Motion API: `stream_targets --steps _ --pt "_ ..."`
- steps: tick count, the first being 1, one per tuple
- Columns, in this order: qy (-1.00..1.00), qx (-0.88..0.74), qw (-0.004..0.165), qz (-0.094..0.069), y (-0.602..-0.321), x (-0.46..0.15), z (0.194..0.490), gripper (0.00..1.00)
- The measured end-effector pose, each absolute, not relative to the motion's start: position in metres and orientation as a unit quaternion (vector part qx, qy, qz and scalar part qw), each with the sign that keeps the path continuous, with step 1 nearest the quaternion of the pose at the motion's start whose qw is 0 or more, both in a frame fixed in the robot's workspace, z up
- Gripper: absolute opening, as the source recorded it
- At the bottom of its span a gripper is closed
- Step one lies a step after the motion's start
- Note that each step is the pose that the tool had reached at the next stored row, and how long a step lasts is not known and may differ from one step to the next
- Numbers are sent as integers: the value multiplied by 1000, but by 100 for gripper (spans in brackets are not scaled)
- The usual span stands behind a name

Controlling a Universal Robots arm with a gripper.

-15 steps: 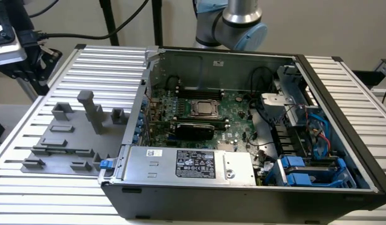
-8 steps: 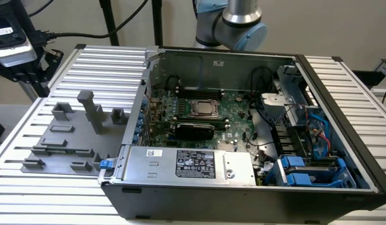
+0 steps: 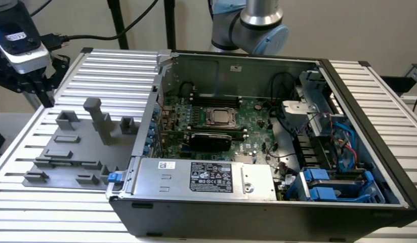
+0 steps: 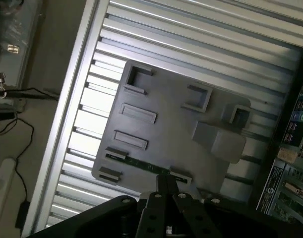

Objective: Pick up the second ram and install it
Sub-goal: 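Pick up the second ram and move it above second insertion slot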

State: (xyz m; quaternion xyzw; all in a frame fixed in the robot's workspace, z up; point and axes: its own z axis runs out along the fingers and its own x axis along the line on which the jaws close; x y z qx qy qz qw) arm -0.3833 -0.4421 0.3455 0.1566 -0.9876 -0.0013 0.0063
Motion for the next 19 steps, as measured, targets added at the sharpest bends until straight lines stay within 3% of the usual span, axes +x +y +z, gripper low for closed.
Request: stream_targets --steps 19 --pt "-946 324 6 0 -442 -383 330 11"
